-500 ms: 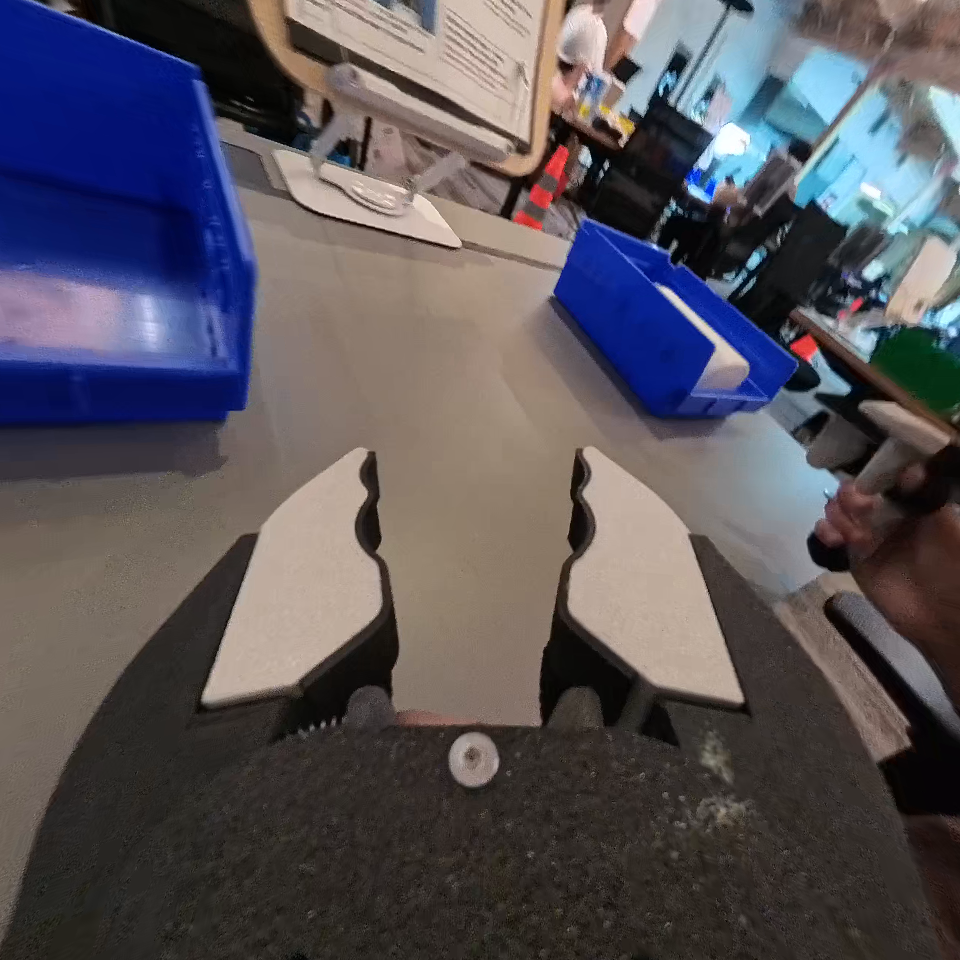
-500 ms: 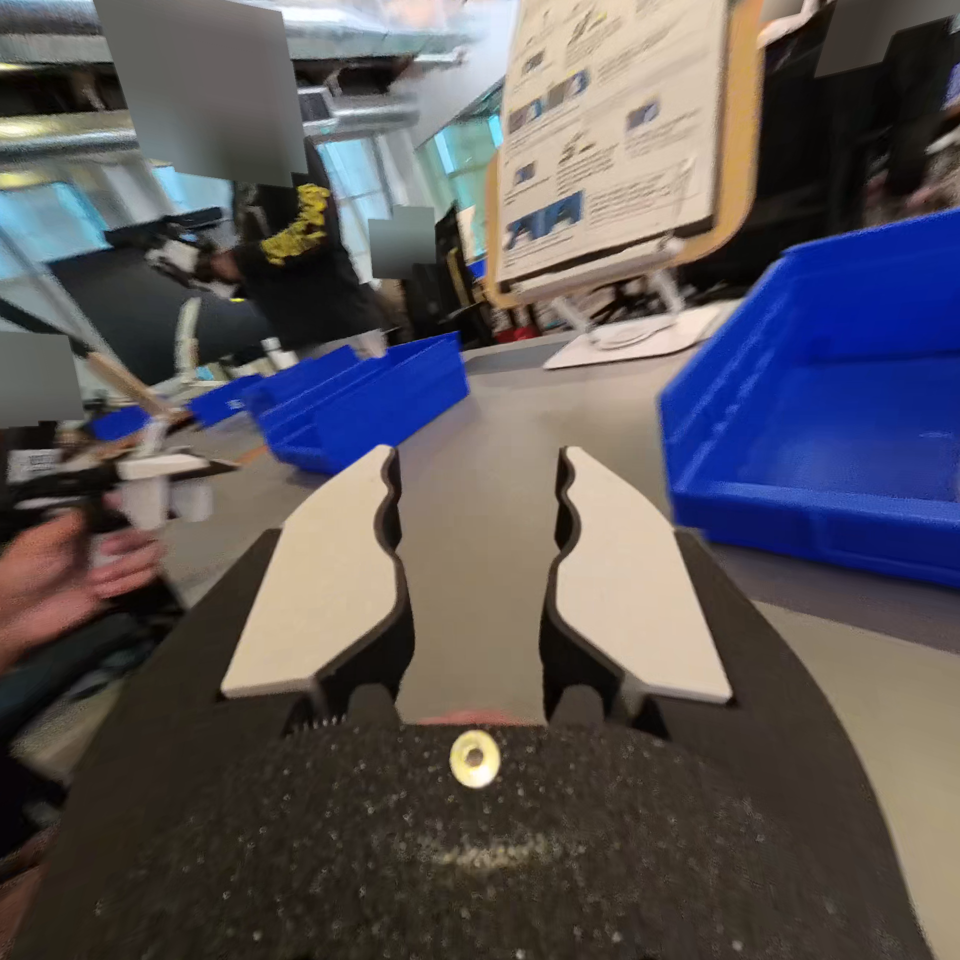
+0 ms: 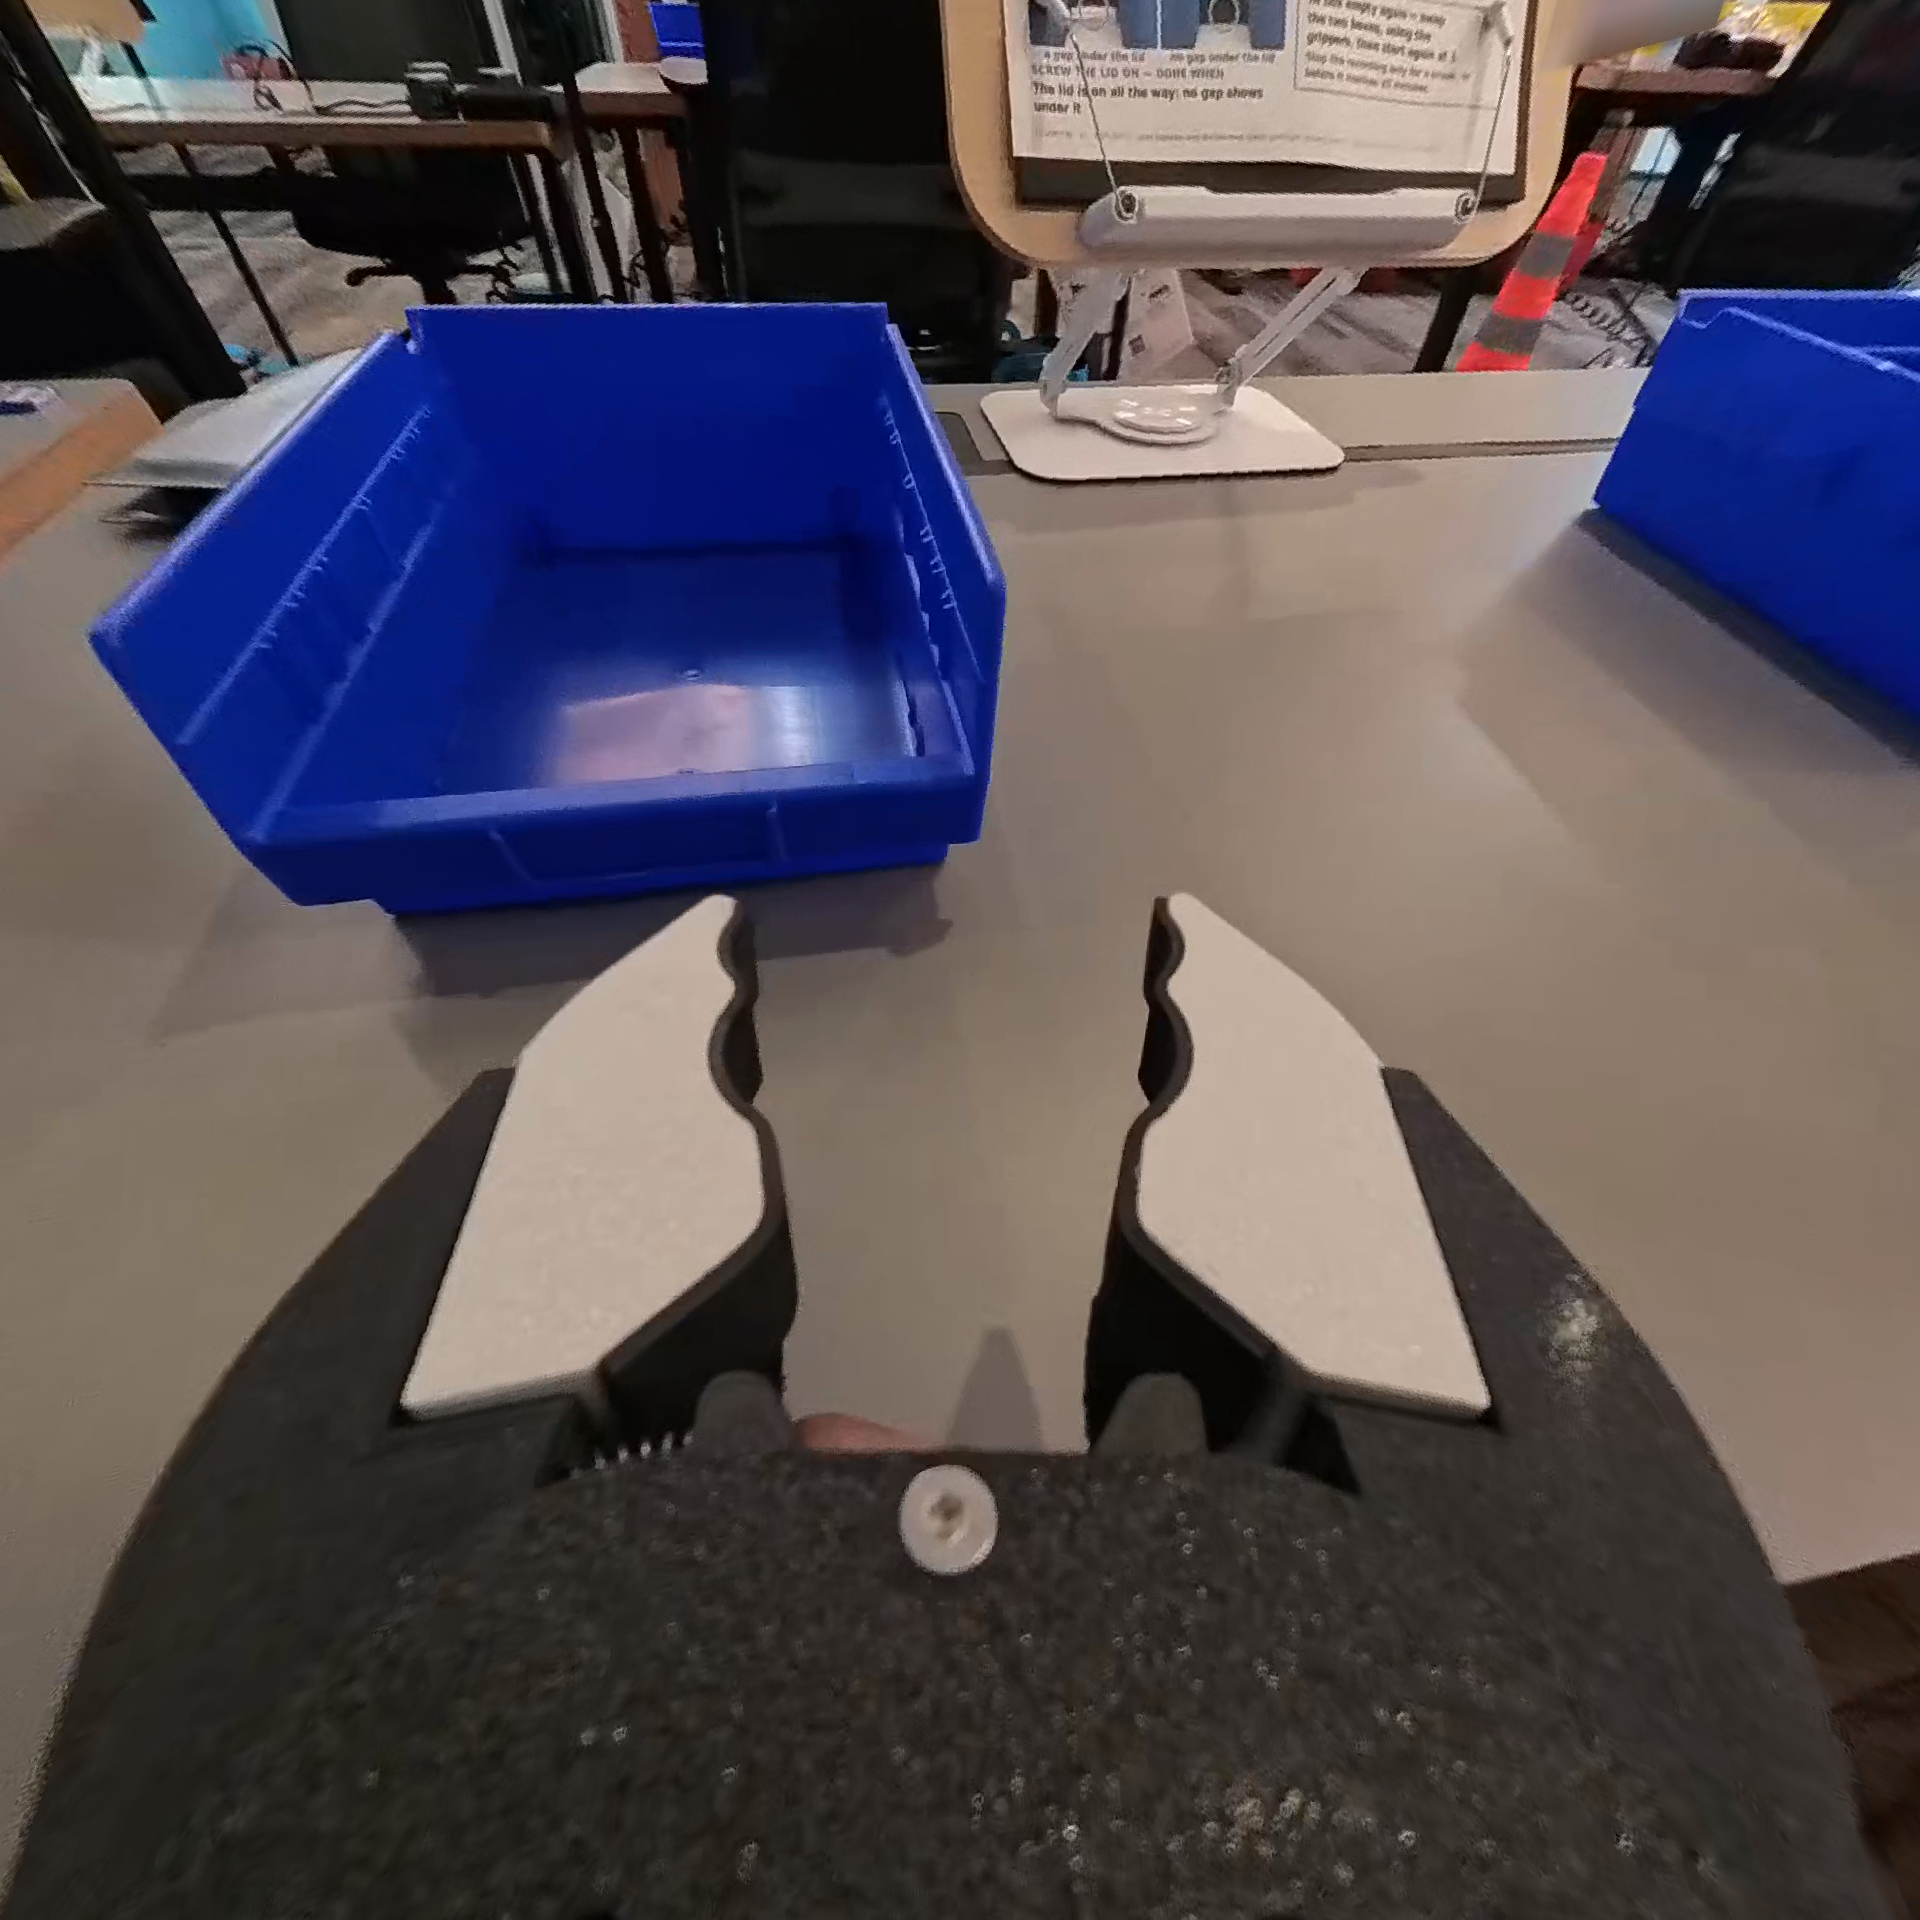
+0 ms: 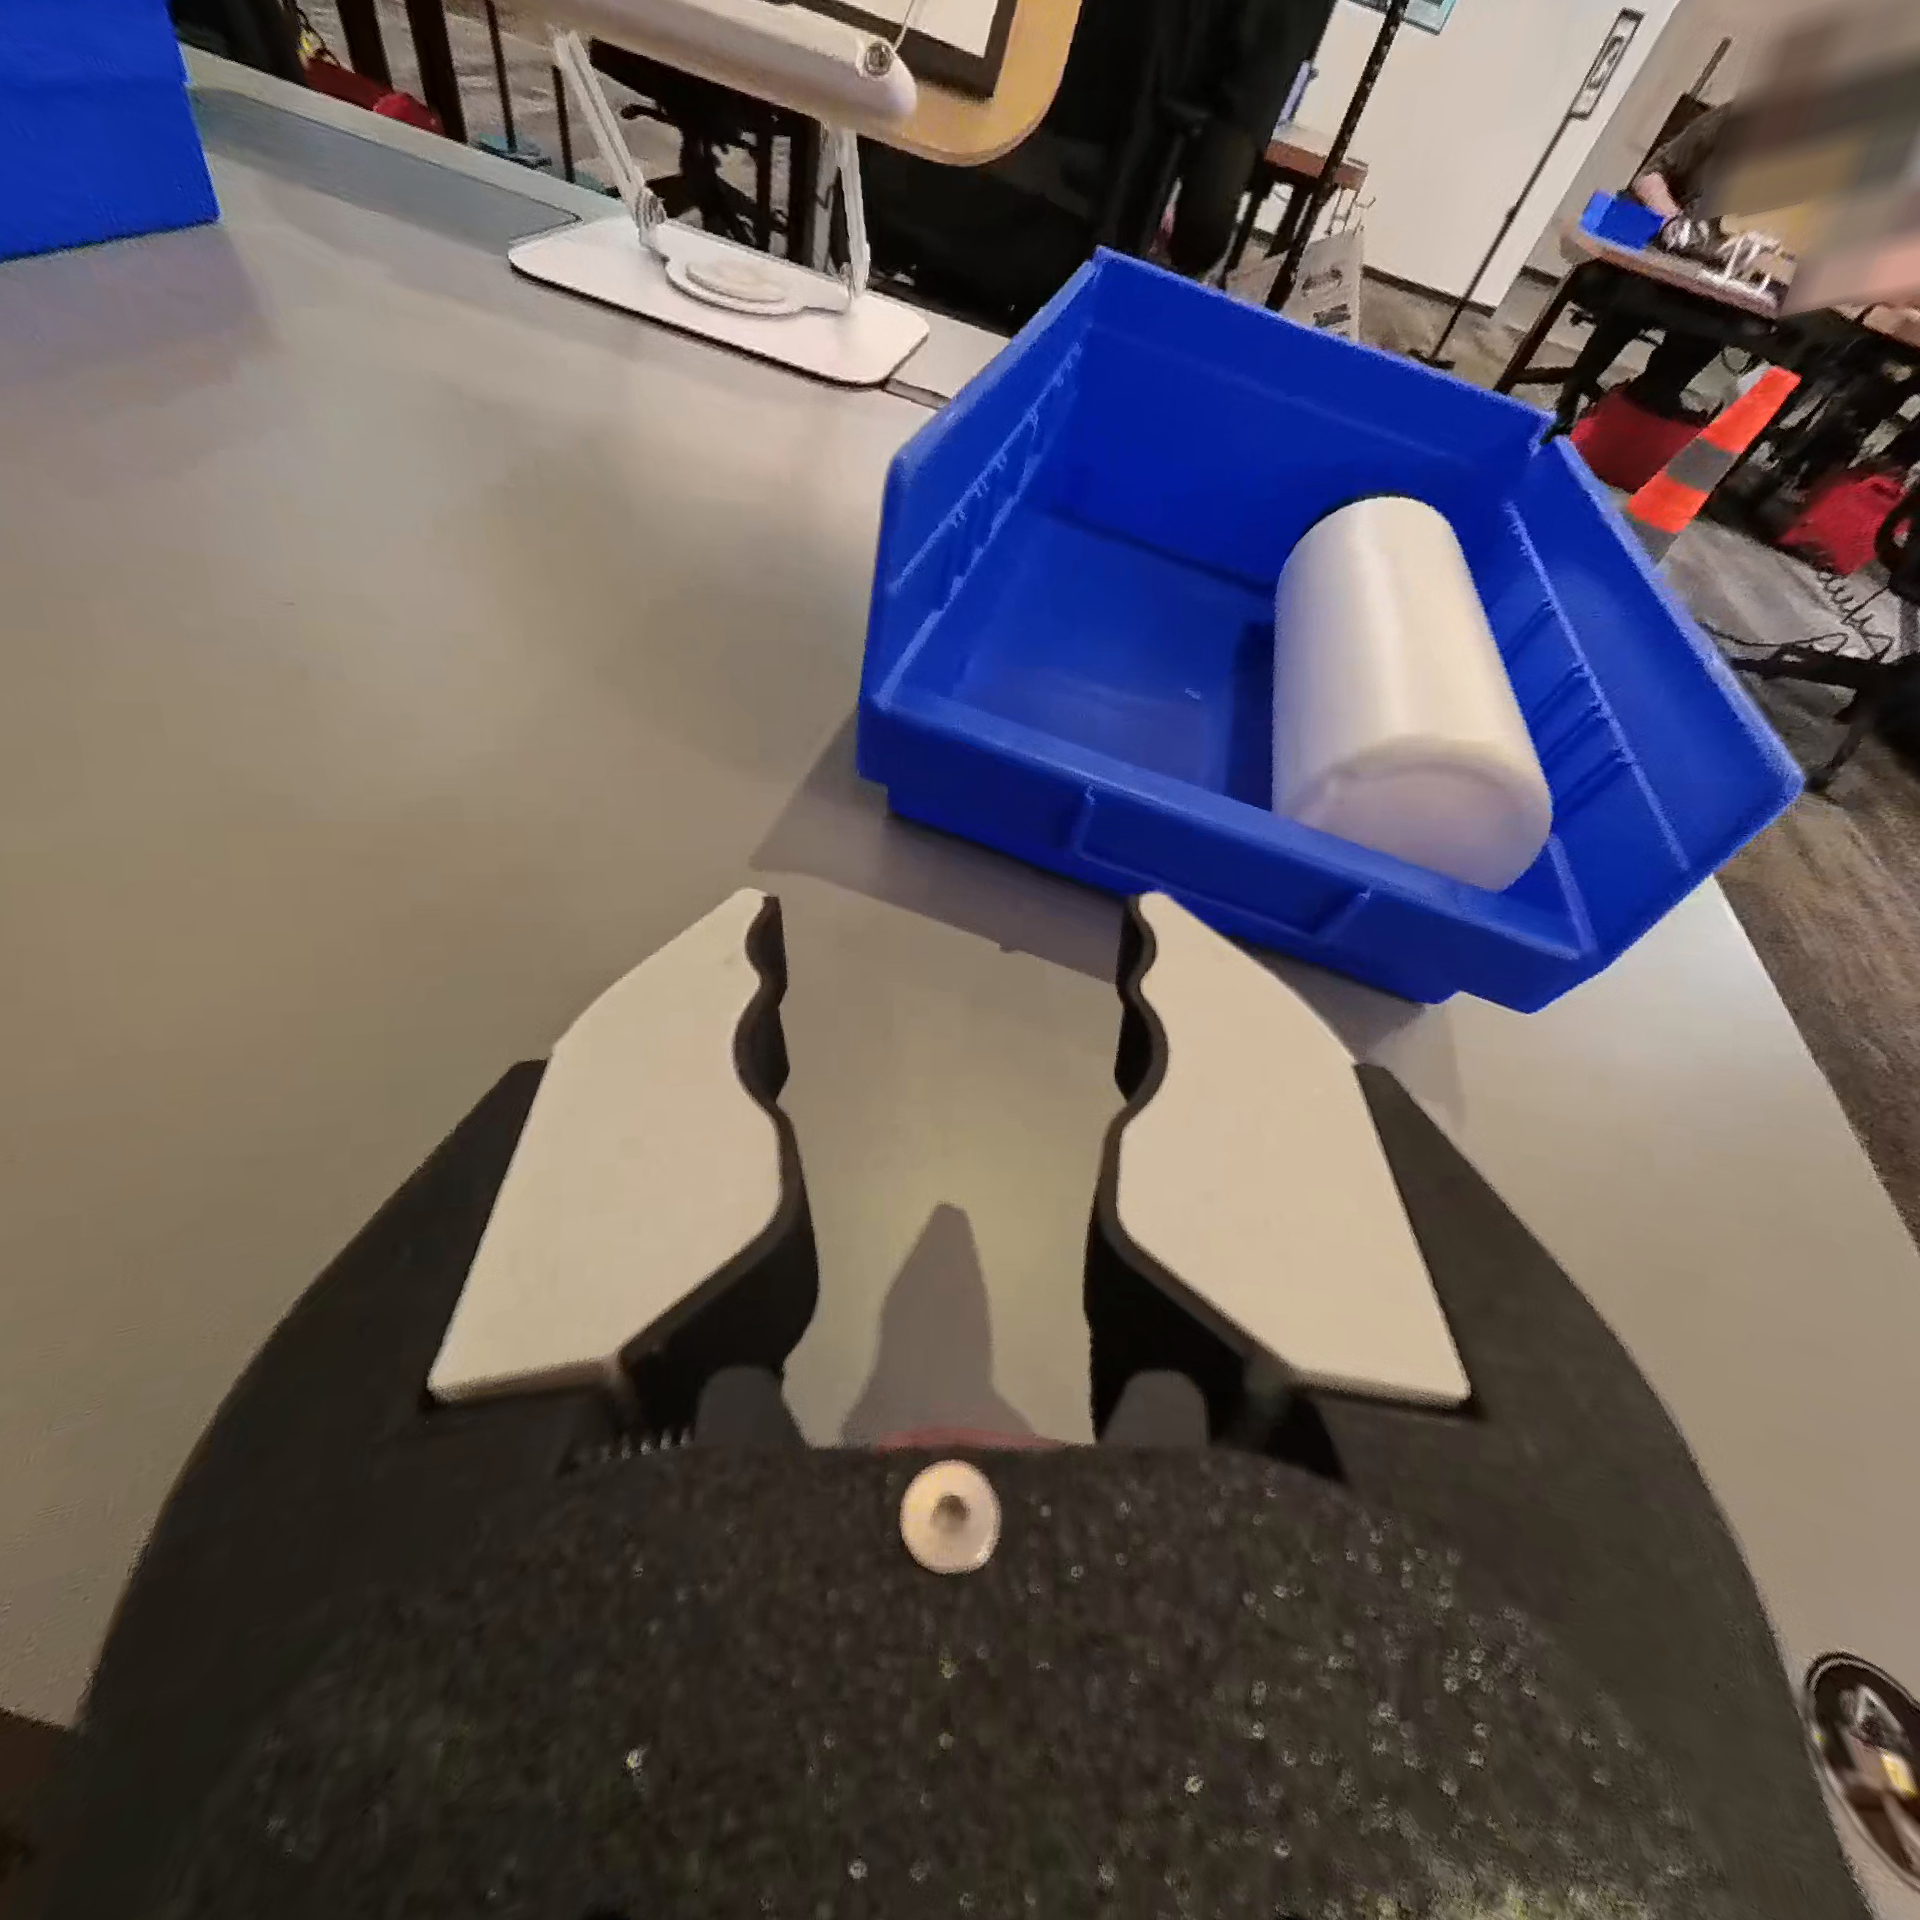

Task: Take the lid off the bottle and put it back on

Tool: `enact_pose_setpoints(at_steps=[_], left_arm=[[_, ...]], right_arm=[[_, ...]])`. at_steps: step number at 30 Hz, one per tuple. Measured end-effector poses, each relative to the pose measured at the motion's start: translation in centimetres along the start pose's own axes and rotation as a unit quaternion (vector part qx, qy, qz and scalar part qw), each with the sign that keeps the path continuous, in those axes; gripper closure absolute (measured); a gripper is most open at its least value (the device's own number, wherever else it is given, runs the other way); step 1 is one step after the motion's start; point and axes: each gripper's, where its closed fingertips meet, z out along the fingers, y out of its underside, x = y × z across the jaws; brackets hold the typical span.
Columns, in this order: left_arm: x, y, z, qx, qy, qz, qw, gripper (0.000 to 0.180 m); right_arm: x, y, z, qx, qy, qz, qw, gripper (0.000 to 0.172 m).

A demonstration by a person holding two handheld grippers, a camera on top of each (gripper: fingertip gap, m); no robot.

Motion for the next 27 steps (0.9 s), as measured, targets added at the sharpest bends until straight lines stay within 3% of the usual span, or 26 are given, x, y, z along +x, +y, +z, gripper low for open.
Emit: enact_pose_setpoints(at_steps=[9, 14, 17, 20, 22, 25, 27], left_arm=[[0.8, 0.9, 0.8, -0.01, -0.028, 0.055, 0.998, 0.109], [4.4, 0.6, 1.3, 0.019, 0.033, 0.058, 0.998, 0.106], [10.6, -0.8, 2.1, 0.054, 0.109, 0.097, 0.988, 0.103], [20.1, -1.3, 2.7, 0.052, 0.196, 0.141, 0.969, 0.1], [26.4, -0.7, 3.5, 0.002, 0.25, 0.141, 0.958, 0.117], [35.2, -0.4, 5.4, -0.071, 0.331, 0.131, 0.932, 0.107], [39.0, -1.5, 8.0, -0.078, 0.329, 0.133, 0.932, 0.105]], right_arm=[[-0.3, -0.6, -0.3, 0.016, -0.022, 0.017, 0.999, 0.11], [1.1, -1.6, -0.9, 0.015, 0.005, 0.029, 0.999, 0.108], [2.2, -2.3, -1.7, 0.036, -0.001, 0.083, 0.996, 0.104], [4.4, -1.7, -2.2, 0.035, 0.034, 0.079, 0.996, 0.095], [5.7, -1.3, -2.2, 0.029, 0.063, 0.063, 0.996, 0.094], [6.4, -0.5, -1.9, 0.027, 0.075, 0.084, 0.993, 0.092], [6.1, 0.0, -1.6, 0.025, 0.061, 0.105, 0.992, 0.093]])
